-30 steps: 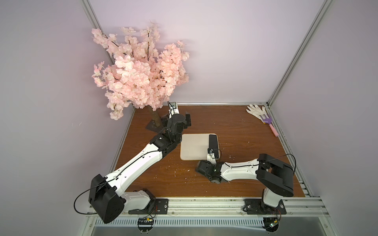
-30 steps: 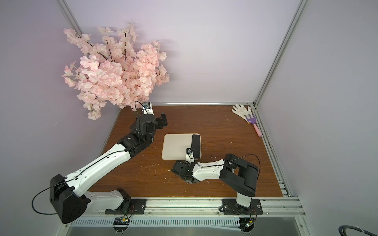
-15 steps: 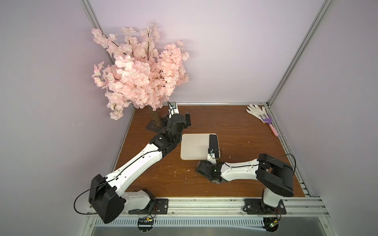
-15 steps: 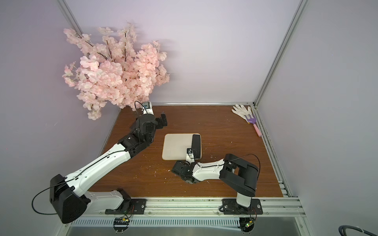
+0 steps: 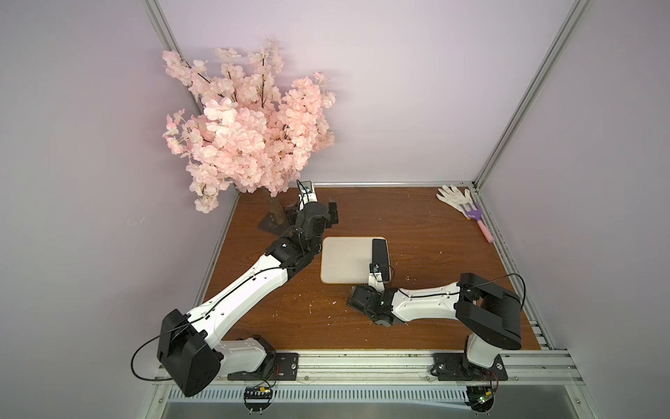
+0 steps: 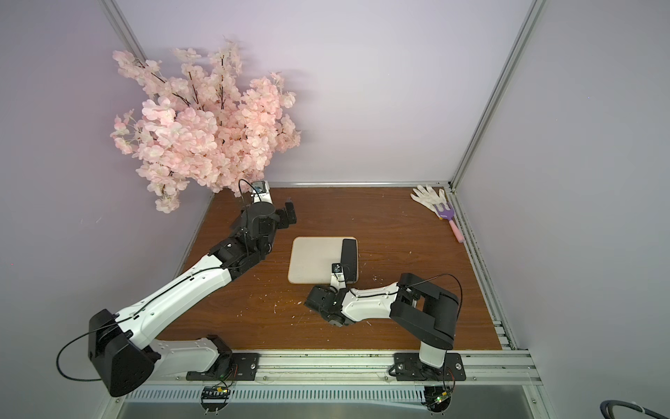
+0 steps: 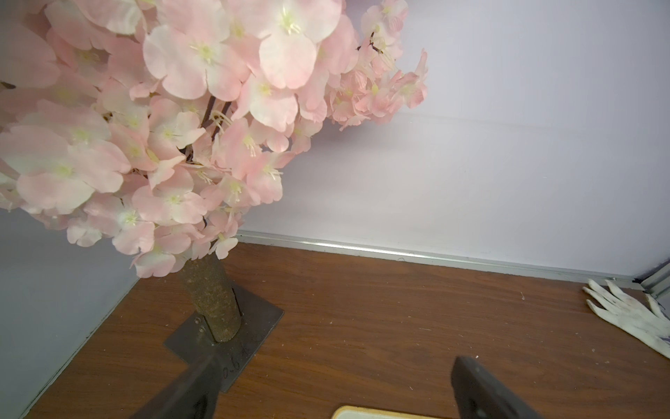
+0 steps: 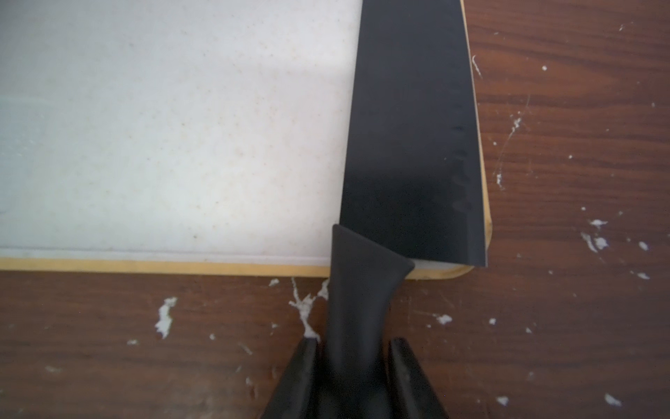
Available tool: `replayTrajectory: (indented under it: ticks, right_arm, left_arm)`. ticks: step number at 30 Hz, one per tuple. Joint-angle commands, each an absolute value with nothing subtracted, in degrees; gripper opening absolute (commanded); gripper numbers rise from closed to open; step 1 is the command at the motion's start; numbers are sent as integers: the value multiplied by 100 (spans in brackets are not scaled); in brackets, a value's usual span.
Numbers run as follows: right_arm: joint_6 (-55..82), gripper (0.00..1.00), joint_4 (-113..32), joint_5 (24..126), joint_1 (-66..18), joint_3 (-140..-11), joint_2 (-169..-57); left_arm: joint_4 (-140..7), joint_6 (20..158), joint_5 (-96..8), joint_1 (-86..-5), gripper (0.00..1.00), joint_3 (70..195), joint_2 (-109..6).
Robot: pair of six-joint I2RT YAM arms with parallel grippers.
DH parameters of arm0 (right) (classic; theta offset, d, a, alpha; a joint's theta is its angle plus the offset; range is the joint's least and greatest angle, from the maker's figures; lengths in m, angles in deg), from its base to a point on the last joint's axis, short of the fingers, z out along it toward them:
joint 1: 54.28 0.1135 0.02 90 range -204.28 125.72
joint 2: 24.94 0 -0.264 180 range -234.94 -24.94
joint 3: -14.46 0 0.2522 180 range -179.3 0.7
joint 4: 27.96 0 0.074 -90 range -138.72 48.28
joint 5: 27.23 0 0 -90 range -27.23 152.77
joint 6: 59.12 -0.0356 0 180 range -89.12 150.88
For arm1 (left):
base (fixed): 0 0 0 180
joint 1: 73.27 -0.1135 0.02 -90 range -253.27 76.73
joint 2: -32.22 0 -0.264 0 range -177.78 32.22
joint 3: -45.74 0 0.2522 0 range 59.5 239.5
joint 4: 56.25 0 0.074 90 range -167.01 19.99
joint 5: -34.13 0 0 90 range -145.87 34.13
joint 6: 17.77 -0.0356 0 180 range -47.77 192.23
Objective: Align the knife with the edge of the cutting board
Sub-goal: Adjust the knife at the edge of the cutting board.
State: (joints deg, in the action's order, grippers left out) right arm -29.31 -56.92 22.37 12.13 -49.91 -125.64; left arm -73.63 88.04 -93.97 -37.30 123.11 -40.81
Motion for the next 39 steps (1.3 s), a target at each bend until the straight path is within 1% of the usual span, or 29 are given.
replayTrajectory:
  ticks: [1, 12, 22, 39]
  right_arm:
    - [-2921, 15, -6018, 1732, 1164, -5039, -12327]
    - [-2886, 15, -6027, 1689, 1151, -5071, -12350]
    - [-2807, 22, -5855, 1745, 1125, -5012, -12343]
    - [-2616, 20, -5574, 1738, 1155, -4990, -12321]
  left_arm:
    - [-7309, 8823, -9384, -3806, 100, 12290, -4136]
    - [-7314, 8822, -9384, -3824, 100, 12288, -4154]
    - [-7309, 8818, -9375, -3837, 100, 12287, -4148]
    - [-7311, 8833, -9362, -3853, 100, 12287, -4143]
